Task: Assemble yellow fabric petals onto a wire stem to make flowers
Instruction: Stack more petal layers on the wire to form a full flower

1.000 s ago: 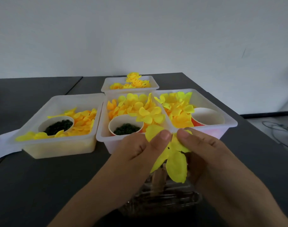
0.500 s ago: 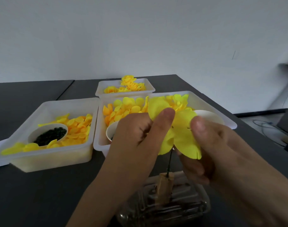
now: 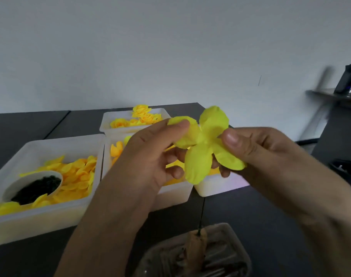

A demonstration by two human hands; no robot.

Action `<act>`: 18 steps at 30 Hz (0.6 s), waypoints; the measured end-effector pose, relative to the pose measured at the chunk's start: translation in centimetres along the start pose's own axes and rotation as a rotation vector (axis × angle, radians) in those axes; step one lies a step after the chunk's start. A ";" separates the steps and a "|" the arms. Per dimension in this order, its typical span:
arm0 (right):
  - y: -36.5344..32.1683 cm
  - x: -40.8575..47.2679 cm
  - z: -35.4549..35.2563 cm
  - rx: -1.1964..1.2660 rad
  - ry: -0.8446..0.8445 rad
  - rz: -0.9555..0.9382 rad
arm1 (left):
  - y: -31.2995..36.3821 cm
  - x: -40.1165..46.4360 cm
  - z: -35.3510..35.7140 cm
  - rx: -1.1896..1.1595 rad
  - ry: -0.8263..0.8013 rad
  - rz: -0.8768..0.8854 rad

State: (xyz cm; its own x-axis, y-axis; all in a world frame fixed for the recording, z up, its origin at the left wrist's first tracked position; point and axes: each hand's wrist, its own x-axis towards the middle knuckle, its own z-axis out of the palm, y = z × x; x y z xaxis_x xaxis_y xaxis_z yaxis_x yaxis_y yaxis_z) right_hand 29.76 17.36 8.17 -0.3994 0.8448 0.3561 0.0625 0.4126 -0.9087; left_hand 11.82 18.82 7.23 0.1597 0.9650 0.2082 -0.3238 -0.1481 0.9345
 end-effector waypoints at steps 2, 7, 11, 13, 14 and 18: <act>0.0 1.0 -1.0 -0.009 -0.053 0.004 | 0.0 0.2 -0.9 -0.064 -0.043 -0.082; 1.9 0.9 -1.8 0.305 -0.134 0.034 | -0.7 -0.3 -2.6 0.032 -0.187 -0.119; 4.2 -0.5 -0.5 0.536 -0.044 0.153 | -1.9 -0.9 -3.3 0.131 -0.297 -0.213; 5.2 -1.5 0.2 0.593 0.030 0.226 | -2.8 -1.2 -3.5 0.160 -0.369 -0.262; 5.5 -2.0 0.5 0.612 0.067 0.259 | -3.2 -1.4 -3.5 0.173 -0.396 -0.285; 6.9 -3.2 1.8 0.663 0.154 0.318 | -4.2 -1.6 -4.2 0.265 -0.467 -0.313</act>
State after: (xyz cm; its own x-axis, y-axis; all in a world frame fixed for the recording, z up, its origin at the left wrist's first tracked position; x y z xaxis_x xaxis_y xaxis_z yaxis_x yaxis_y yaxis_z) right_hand 29.89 16.87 0.35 -0.3184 0.9472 0.0364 -0.4298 -0.1101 -0.8962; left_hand 9.01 18.76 1.75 0.6203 0.7834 -0.0392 0.0371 0.0206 0.9991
